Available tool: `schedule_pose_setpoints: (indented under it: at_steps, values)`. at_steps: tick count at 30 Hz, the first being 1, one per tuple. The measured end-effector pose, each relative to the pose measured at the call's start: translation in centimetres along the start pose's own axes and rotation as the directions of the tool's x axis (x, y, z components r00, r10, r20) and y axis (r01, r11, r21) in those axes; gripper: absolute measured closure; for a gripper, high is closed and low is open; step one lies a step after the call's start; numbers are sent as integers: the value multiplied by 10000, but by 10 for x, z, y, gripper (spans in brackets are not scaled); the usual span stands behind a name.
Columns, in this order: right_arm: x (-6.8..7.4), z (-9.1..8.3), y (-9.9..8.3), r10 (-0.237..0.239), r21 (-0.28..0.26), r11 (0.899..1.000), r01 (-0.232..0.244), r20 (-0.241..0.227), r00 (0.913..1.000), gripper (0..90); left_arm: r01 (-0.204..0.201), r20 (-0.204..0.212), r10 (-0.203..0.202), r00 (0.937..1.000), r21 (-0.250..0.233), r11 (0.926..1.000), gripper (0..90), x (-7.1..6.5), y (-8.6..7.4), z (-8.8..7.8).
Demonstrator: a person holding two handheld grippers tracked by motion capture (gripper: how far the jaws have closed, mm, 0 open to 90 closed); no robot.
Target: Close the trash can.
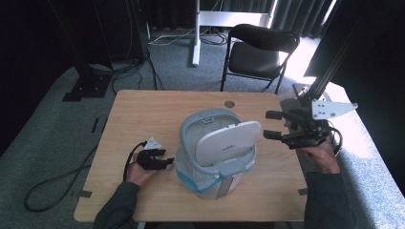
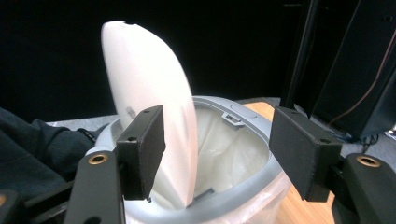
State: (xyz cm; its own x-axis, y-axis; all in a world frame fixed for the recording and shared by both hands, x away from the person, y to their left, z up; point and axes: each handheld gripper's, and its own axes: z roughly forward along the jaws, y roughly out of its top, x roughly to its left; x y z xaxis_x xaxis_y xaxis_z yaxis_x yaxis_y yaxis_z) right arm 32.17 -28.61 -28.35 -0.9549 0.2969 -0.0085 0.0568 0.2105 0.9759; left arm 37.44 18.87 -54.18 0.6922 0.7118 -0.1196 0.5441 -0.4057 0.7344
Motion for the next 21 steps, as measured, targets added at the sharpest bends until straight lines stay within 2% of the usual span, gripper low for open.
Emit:
schedule_pose_setpoints:
  at_steps: [5,9,15,19,21]
  values:
    - [-2,14,6,139,-17,9999,-139,-12,9999,374,7,-10,-7,10000,10,10000,403,0,0,0]
    - [-7,23,6,380,115,9992,-386,501,9980,416,10,-12,-10,10000,0,10000,403,0,0,0]
    - [-23,50,0,676,925,9923,-821,1503,9863,444,-3,-14,4,10000,13,10000,403,0,0,0]
    - [-30,70,-8,606,1268,9880,-881,2068,9765,471,-9,-8,9,10000,17,10000,403,0,0,0]
    - [-31,76,-10,396,1410,9873,-737,2312,9721,500,-13,-5,13,10000,22,10000,403,0,0,0]
